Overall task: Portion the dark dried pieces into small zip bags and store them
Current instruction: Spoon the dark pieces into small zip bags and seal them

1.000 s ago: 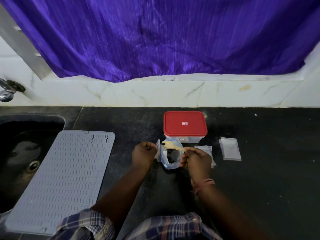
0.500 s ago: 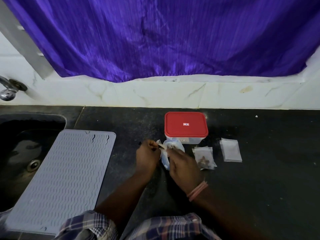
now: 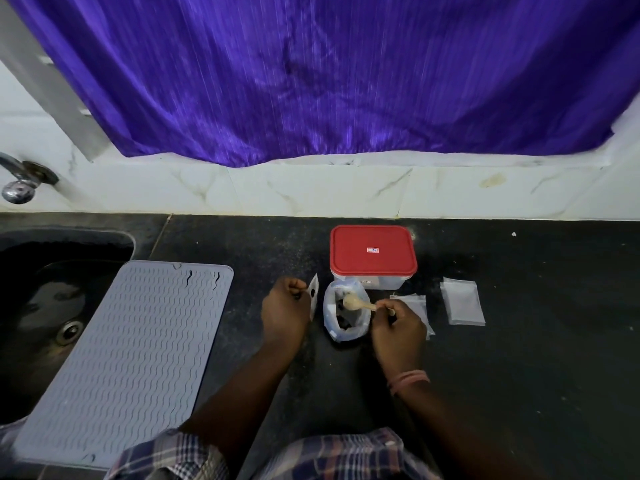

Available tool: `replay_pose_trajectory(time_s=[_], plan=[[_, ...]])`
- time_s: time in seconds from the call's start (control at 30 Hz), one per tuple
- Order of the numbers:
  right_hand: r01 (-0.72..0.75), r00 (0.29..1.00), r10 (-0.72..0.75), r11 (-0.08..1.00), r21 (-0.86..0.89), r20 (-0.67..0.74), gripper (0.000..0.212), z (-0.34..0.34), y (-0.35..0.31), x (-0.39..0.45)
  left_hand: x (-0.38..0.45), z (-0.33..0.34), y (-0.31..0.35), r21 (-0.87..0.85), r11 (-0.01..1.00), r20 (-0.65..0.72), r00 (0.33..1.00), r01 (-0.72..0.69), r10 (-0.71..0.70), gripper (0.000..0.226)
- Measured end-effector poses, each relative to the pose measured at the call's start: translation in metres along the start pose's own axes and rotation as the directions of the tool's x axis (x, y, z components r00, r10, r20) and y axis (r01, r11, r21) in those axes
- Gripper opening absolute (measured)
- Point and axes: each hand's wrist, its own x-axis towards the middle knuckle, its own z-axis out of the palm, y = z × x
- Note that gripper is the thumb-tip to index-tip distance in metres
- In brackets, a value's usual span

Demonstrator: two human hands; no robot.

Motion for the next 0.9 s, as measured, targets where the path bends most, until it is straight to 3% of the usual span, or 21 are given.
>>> replay_pose_trajectory(time_s=[0.07, 0.2, 0.27, 0.33, 0.4, 0.47, 0.53, 0.63, 0.73, 0.9], plan=[[-0.017, 0.997, 0.023, 0.996, -0.088, 0.073, 0.015, 0.006, 0.010, 0.000, 0.001, -0.006, 0.005, 0.089, 0.991, 0.034, 0.994, -0.105, 0.102, 0.010], [0.019, 0.957, 0.022, 0.990, -0.137, 0.289, 0.020, 0.016, 0.018, -0.004, 0.002, -0.018, 0.021, 0.296, 0.918, 0.233, 0.952, -0.264, 0.198, 0.009], [0.198, 0.938, -0.072, 0.915, -0.351, 0.340, 0.026, 0.013, 0.014, -0.007, 0.003, -0.025, 0.027, 0.351, 0.877, 0.244, 0.936, -0.329, 0.254, 0.015], [0.347, 0.936, -0.241, 0.761, -0.548, 0.257, 0.027, 0.006, 0.004, -0.006, 0.006, -0.034, 0.033, 0.383, 0.843, 0.289, 0.916, -0.377, 0.279, 0.018], [0.439, 0.898, -0.388, 0.764, -0.473, 0.206, 0.033, 0.005, -0.007, -0.001, 0.009, -0.044, 0.038, 0.374, 0.828, 0.372, 0.885, -0.418, 0.279, 0.014], [0.470, 0.858, -0.410, 0.870, -0.150, 0.308, 0.046, 0.009, -0.019, 0.010, 0.010, -0.052, 0.044, 0.351, 0.808, 0.452, 0.841, -0.474, 0.297, 0.014], [0.392, 0.821, -0.385, 0.917, 0.074, 0.421, 0.044, 0.015, -0.030, 0.018, 0.008, -0.056, 0.048, 0.309, 0.794, 0.483, 0.805, -0.524, 0.344, 0.014], [0.377, 0.832, -0.390, 0.919, 0.114, 0.395, 0.027, 0.016, -0.039, 0.021, 0.008, -0.058, 0.048, 0.275, 0.816, 0.389, 0.835, -0.508, 0.389, 0.015], [0.357, 0.848, -0.377, 0.926, 0.124, 0.373, 0.026, 0.017, -0.044, 0.017, 0.006, -0.055, 0.047, 0.248, 0.828, 0.226, 0.861, -0.503, 0.456, 0.014], [0.397, 0.877, -0.404, 0.914, 0.079, 0.262, 0.022, 0.019, -0.053, 0.005, 0.000, -0.051, 0.048, 0.081, 0.847, 0.239, 0.835, -0.526, 0.496, 0.012]])
